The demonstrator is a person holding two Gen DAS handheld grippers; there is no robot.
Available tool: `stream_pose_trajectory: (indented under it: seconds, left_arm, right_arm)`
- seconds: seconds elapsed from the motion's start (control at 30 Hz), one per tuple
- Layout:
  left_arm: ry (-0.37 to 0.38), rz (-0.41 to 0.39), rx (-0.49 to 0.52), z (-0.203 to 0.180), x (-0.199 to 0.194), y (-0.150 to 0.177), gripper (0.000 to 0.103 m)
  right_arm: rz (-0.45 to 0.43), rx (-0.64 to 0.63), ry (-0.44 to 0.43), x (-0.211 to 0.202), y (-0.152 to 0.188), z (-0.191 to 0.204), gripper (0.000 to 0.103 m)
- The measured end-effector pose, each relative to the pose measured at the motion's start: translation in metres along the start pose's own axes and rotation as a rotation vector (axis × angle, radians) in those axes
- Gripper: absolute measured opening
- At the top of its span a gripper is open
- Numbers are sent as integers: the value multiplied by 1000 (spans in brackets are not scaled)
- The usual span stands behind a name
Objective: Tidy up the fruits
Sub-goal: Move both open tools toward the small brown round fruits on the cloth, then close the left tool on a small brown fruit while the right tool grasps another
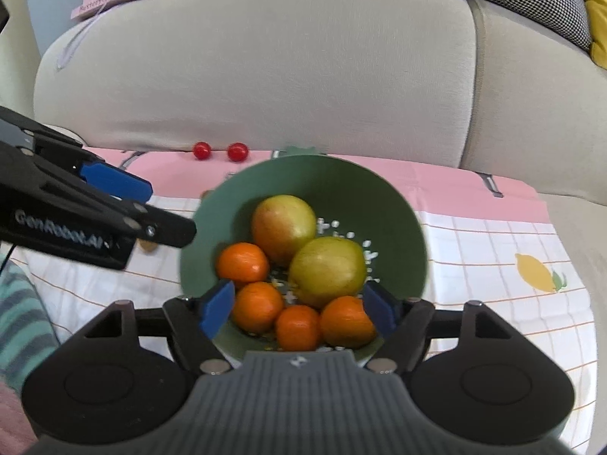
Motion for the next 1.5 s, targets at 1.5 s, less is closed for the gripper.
stream_pose_trajectory:
  seconds: [1.5]
  left_arm:
    - [73,163,-199,109,83,50,55]
  right_arm:
    - [-70,-647,-99,92,-58,99,36]
Point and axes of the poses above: each gripper's, at about its wrist camera, not at the fingertips, and x roughly the way its jaws point, z to its left, y to its underside, the point moved 3 cm from there along x, roughly the way its jaws point, and after that the axes turned 3 degrees about x, right-handed, at the moved point
